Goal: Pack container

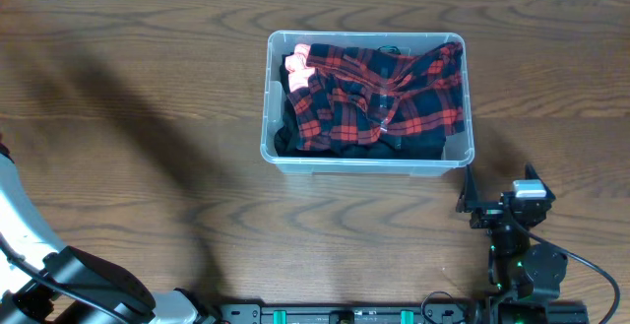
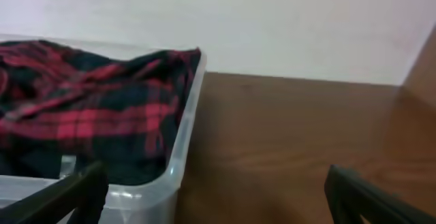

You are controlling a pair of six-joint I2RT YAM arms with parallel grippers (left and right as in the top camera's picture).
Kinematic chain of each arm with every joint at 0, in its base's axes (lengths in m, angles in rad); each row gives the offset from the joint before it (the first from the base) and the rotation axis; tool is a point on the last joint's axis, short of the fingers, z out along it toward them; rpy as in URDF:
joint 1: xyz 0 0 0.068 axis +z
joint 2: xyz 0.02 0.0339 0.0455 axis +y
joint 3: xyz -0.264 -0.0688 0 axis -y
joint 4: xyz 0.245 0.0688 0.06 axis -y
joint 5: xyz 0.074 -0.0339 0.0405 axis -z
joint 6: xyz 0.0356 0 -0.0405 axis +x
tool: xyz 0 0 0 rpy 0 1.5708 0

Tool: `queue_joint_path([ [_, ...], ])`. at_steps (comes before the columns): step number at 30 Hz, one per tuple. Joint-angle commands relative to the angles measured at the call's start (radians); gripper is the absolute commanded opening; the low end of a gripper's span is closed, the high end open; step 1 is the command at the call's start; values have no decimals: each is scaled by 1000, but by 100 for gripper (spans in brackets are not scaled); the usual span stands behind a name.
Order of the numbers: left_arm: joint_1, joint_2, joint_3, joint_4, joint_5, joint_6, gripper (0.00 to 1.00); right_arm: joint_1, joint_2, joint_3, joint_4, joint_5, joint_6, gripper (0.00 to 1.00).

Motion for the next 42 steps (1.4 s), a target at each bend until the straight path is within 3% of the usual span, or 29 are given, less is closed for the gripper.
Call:
queue_joint_path([
  [1,3,-11,-12,0,-15,-6,98,13,-7,-1,-10,39,-2,99],
  [7,3,-11,-12,0,-15,-6,98,13,-7,-1,-8,43,-168,99],
  [42,3,-11,-12,0,-15,-6,98,13,-7,-1,-8,43,-167,99],
])
